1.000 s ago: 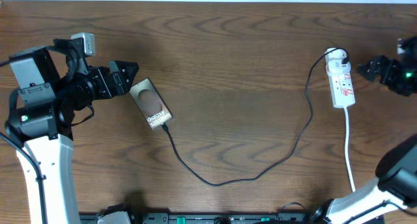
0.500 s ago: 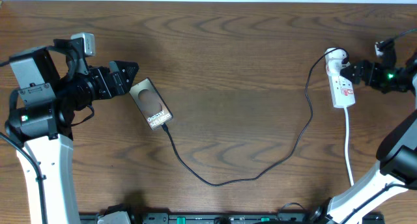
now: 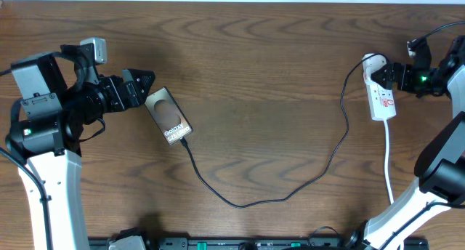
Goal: Plug charger to phone and switch on socket
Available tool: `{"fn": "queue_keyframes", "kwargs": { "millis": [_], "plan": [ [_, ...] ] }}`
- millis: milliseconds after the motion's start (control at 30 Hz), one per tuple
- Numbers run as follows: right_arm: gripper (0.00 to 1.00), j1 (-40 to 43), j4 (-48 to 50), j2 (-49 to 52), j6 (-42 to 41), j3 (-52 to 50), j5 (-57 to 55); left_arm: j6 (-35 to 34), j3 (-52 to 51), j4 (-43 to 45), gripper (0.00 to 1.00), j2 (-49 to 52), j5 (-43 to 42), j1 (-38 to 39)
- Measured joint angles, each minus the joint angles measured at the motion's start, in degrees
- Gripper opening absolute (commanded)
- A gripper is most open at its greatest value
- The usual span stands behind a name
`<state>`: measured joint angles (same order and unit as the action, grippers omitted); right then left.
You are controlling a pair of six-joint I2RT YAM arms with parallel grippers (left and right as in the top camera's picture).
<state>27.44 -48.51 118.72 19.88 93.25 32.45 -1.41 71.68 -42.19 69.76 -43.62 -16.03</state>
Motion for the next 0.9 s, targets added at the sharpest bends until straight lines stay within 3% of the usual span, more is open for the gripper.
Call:
{"fn": "queue_keyframes", "kwargs": {
  "millis": [900],
  "plan": [
    [0.99, -2.7, 2.6, 3.7, -3.0, 0.0, -1.8, 0.0, 0.0, 0.0, 0.95, 0.0, 0.0, 0.0]
  ]
}}
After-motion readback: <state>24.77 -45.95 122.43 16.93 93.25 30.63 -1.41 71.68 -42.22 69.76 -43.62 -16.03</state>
